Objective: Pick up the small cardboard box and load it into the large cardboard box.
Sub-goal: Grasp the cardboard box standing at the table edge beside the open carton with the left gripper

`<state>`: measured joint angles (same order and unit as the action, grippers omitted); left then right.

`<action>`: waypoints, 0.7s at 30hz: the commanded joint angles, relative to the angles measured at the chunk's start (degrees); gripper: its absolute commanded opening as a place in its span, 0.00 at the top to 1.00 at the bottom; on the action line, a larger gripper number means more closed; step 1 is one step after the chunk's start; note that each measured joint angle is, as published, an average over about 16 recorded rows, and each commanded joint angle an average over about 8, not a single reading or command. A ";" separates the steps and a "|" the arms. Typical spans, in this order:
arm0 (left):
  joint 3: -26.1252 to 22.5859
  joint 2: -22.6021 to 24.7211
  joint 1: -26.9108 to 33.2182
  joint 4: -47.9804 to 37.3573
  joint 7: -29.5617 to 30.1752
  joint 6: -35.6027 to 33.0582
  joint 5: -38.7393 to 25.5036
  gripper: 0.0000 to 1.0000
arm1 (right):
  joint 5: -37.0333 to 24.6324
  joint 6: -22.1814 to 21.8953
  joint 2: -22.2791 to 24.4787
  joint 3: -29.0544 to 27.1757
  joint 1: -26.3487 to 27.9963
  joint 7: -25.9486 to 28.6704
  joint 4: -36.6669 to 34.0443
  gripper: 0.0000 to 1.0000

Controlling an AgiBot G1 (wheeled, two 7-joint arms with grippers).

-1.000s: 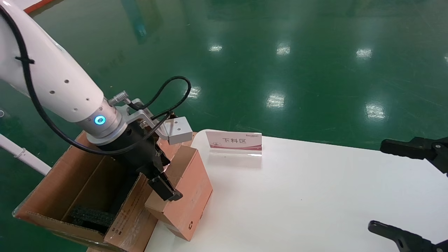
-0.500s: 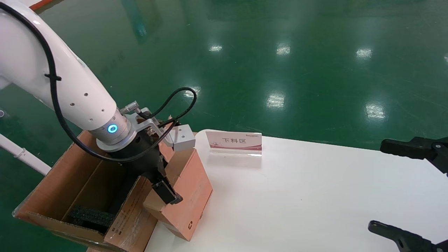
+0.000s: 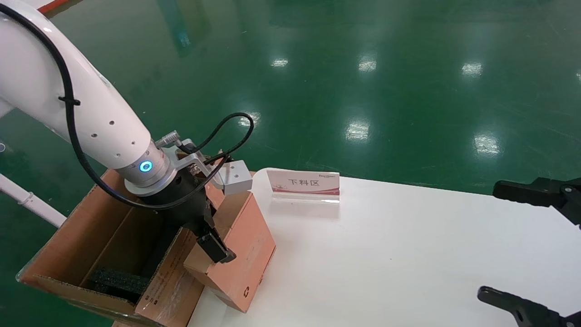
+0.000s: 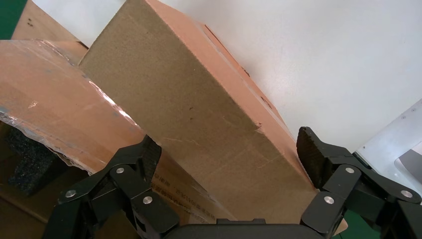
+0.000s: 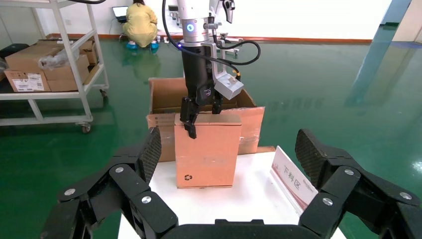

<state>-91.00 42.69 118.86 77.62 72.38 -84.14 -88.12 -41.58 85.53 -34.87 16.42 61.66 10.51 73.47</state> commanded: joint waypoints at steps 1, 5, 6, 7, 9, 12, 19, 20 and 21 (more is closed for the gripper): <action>0.03 0.00 0.02 0.00 -0.05 -0.05 0.01 1.00 | 0.00 0.00 0.00 0.00 0.00 0.00 0.00 1.00; 0.07 0.01 0.04 0.02 -0.10 -0.13 0.02 1.00 | 0.00 0.00 0.00 0.00 0.00 0.00 0.00 1.00; 0.08 0.02 0.04 0.02 -0.12 -0.14 0.02 1.00 | 0.00 0.00 0.00 0.00 0.00 0.00 0.00 1.00; 0.09 0.02 0.04 0.02 -0.13 -0.16 0.02 1.00 | 0.00 0.00 0.00 0.00 0.00 0.00 0.00 1.00; 0.10 0.03 0.05 0.03 -0.15 -0.19 0.03 1.00 | 0.00 0.00 0.00 0.00 0.00 0.00 0.00 1.00; 0.12 0.03 0.06 0.04 -0.16 -0.22 0.03 1.00 | 0.00 0.00 0.00 0.00 0.00 0.00 0.00 1.00; 0.15 0.04 0.09 0.04 -0.18 -0.25 0.05 1.00 | 0.00 0.00 0.00 0.00 0.00 0.00 0.00 1.00; 0.16 0.04 0.09 0.04 -0.18 -0.25 0.05 1.00 | 0.00 0.00 0.00 0.00 0.00 0.00 0.00 1.00; 0.17 0.04 0.10 0.04 -0.19 -0.25 0.05 1.00 | 0.00 0.00 0.00 0.00 0.00 0.00 0.00 1.00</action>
<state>-90.83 42.73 118.95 77.66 72.19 -84.39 -88.06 -41.58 85.53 -34.86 16.42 61.66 10.52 73.47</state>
